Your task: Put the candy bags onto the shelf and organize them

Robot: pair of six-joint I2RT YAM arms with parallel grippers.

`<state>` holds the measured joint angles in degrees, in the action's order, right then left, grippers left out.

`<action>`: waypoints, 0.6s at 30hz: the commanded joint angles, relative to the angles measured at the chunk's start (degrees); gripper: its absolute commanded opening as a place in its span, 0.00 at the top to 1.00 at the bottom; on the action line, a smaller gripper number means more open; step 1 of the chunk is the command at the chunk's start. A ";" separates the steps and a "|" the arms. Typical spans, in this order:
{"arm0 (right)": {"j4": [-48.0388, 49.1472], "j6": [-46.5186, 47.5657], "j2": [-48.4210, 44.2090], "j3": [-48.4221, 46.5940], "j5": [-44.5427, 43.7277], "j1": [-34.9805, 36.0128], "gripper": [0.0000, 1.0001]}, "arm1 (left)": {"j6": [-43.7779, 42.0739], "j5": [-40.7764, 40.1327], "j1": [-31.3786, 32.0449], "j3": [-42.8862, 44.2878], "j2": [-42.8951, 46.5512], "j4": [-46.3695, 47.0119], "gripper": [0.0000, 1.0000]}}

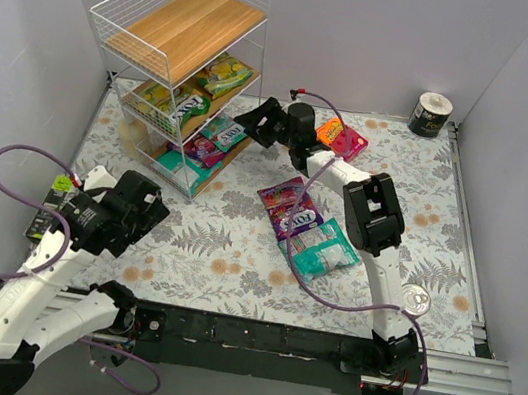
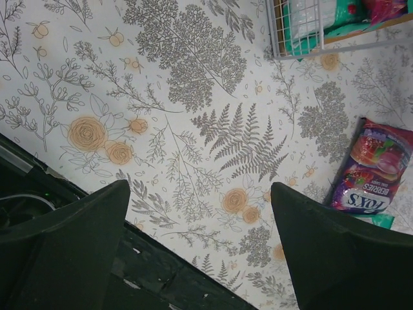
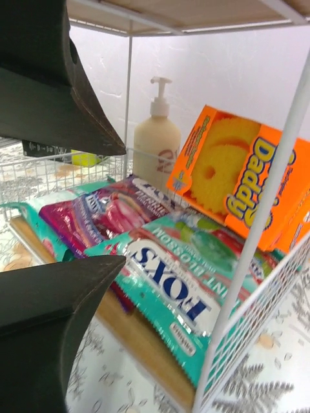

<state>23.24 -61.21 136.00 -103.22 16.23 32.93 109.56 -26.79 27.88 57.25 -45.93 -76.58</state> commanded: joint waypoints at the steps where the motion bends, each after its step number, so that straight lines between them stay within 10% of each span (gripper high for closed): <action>1: 2.07 -1.02 2.15 -5.67 1.52 1.87 0.31 | 0.92 -3.36 -0.19 3.38 1.11 -2.61 0.08; 18: -1.62 4.25 -10.65 9.96 4.07 2.06 0.40 | -6.96 -7.86 -6.06 17.10 -8.38 6.59 0.05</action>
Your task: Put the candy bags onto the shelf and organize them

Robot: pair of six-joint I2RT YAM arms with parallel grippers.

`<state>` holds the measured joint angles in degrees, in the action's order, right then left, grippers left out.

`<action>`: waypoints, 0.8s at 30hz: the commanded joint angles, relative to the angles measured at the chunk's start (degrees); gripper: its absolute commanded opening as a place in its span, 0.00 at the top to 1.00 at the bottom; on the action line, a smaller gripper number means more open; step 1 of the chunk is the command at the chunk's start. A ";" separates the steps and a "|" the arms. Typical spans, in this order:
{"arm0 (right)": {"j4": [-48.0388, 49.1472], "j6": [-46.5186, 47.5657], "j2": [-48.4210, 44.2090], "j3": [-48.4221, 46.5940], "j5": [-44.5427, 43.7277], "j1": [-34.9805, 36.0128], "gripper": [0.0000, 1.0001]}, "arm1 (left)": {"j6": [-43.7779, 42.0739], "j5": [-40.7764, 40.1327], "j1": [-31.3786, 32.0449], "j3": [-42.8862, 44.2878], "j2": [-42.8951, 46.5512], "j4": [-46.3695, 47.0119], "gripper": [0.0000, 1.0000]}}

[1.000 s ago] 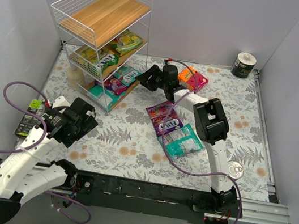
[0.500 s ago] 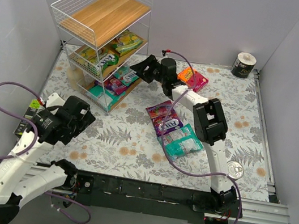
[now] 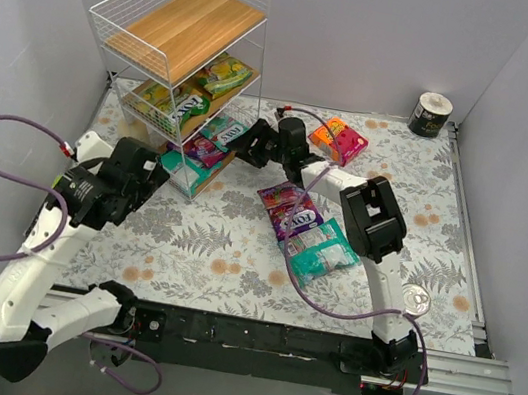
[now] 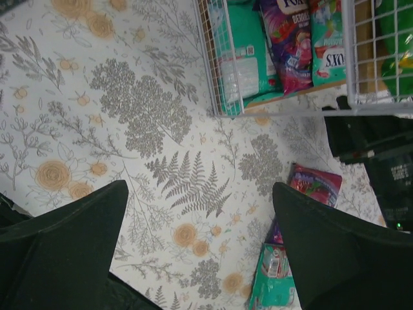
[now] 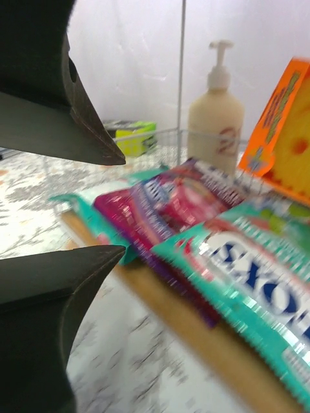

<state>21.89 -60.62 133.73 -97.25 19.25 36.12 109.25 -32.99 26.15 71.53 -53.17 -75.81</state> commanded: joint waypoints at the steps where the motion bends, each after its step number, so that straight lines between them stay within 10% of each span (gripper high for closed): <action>1: -0.62 4.19 -9.36 5.22 1.32 -1.31 0.41 | -12.77 0.28 -8.88 3.09 -1.15 8.72 0.09; 7: -4.99 9.36 -13.93 8.31 3.25 -3.16 0.40 | -25.31 8.21 -14.37 6.69 -1.58 23.51 0.19; 15: -17.93 20.00 -15.16 0.22 1.51 -3.25 0.33 | -13.39 1.80 -16.83 17.94 -12.48 8.06 0.14; 24: -19.62 35.98 -17.01 -2.95 -6.05 -3.34 0.28 | -14.07 13.91 -25.09 12.06 -13.98 15.42 0.11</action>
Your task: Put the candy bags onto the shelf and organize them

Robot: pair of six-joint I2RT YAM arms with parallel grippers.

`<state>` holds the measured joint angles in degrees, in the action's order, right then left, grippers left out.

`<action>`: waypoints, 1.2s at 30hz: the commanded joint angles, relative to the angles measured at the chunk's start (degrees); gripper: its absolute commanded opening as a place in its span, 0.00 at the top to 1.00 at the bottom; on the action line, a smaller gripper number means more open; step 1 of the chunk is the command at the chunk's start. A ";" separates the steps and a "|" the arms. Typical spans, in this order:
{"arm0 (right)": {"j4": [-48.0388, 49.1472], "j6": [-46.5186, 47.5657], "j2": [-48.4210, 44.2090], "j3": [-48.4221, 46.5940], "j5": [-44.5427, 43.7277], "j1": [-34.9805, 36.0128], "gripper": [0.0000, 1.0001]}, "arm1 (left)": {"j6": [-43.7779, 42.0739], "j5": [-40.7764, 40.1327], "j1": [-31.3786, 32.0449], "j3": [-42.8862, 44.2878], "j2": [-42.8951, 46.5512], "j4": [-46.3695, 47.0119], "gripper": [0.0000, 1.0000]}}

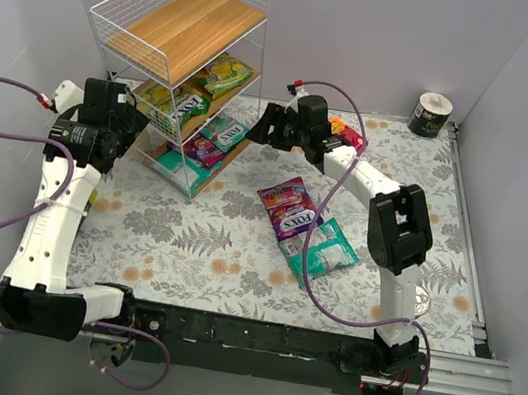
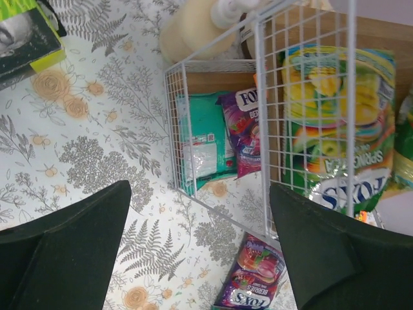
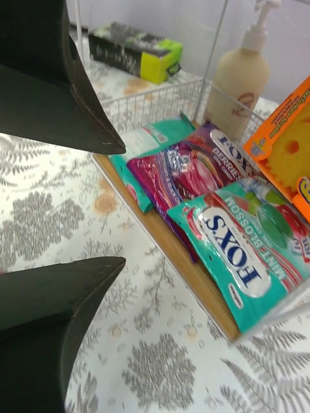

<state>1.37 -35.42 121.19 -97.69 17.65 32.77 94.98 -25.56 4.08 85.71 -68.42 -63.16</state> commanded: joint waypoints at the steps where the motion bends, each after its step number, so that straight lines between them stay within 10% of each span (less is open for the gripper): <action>1: 3.53 11.77 -4.55 -2.07 -5.51 0.01 0.27 | 0.29 8.06 -3.54 -3.26 1.36 3.47 0.11; 21: 27.37 19.25 18.55 -20.34 -12.03 -1.22 0.29 | 4.34 24.16 -3.99 -19.44 3.12 5.06 0.11; 36: 35.55 19.60 17.50 -14.45 -25.65 -1.31 0.65 | 3.20 27.49 -3.99 -21.38 1.28 5.15 0.11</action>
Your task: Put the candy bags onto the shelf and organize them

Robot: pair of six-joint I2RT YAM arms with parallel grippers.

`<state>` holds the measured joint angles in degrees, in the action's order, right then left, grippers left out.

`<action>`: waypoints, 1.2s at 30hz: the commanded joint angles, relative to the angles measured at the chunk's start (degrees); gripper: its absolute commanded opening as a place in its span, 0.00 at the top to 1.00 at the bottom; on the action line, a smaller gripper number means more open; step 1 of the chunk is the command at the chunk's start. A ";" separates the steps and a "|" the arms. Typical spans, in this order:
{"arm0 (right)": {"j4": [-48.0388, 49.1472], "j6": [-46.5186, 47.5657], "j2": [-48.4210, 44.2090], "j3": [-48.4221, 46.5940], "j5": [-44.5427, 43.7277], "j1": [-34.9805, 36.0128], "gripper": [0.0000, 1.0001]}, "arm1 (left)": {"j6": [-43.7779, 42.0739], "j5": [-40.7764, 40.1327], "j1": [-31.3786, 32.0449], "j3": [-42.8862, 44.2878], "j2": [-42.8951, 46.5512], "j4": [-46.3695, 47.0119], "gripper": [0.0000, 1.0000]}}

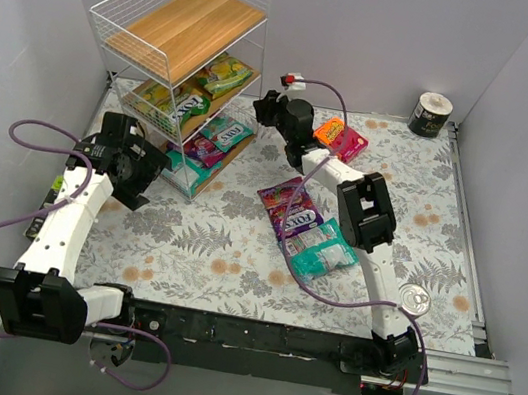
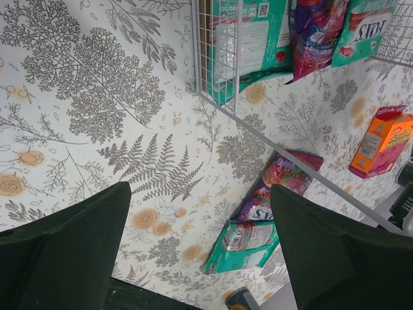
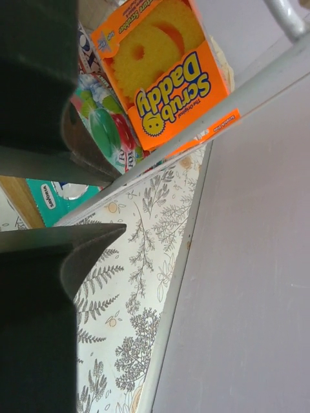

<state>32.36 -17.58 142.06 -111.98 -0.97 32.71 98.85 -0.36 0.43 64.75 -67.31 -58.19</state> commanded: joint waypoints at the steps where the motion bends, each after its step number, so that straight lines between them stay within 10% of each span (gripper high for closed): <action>1: 4.47 1.68 -3.28 -0.34 -6.68 -1.33 0.68 | -0.67 2.29 -0.34 -0.42 0.16 0.19 0.11; 6: 5.08 0.97 -3.37 -0.08 -5.88 -1.33 0.99 | -1.11 2.38 -0.34 -0.24 0.16 0.10 0.11; 36: 14.67 4.49 -31.31 39.91 -5.98 -4.06 0.99 | -4.10 3.88 -4.73 -3.67 -1.07 5.72 0.10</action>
<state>41.95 -9.61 117.36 -73.73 -4.49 31.42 95.66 2.13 -3.97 61.78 -68.60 -54.65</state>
